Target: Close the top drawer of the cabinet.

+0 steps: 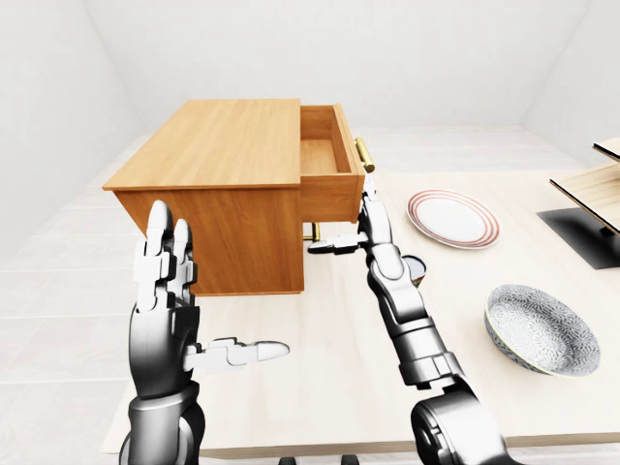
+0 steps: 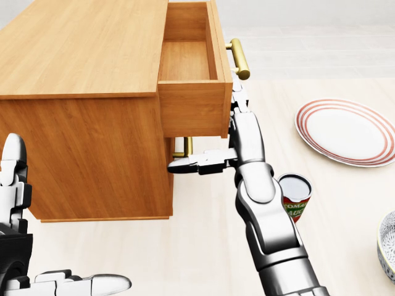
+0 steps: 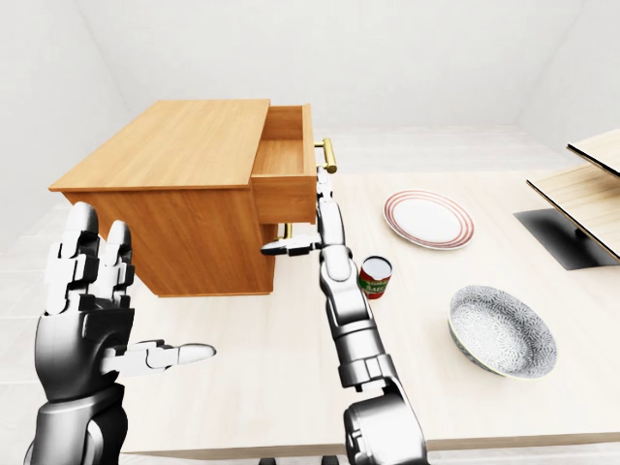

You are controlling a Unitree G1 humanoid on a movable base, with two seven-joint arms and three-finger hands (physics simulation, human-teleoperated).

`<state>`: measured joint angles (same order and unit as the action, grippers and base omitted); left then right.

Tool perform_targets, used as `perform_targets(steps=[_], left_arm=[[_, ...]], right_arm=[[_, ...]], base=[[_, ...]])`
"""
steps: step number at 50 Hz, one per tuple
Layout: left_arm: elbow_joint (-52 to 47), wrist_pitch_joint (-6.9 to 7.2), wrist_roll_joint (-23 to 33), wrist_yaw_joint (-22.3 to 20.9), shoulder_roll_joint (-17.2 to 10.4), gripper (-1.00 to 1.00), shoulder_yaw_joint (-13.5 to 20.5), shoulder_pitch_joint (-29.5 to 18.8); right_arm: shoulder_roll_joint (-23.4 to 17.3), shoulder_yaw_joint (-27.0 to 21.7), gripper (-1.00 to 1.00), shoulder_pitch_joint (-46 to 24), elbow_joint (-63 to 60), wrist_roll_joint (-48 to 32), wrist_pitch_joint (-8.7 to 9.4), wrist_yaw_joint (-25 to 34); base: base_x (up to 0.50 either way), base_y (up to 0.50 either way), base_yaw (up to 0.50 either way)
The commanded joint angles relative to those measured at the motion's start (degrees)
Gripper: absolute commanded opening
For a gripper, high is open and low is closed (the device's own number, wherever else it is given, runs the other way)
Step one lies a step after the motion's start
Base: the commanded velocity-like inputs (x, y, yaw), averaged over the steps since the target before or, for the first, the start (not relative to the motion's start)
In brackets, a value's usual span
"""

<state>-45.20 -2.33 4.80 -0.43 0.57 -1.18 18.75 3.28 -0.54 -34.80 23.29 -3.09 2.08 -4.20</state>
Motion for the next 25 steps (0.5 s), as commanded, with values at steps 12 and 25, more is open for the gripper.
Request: perform_targets(steps=[12, 25], left_arm=[[-0.31, 0.07, -0.55, -0.16, 0.09, 1.0, 0.15, 0.0], [-0.12, -0.01, -0.69, -0.19, 0.07, 1.0, 0.3, -0.12]], right_arm=[[3.69, 5.25, 1.0, 0.29, -3.61, -2.35, 2.09, 3.1], [5.56, 6.86, 1.0, 0.97, -4.75, -3.6, 2.73, 3.57]], base=[[0.0, 0.0, 0.0], [0.0, 0.0, 0.0]])
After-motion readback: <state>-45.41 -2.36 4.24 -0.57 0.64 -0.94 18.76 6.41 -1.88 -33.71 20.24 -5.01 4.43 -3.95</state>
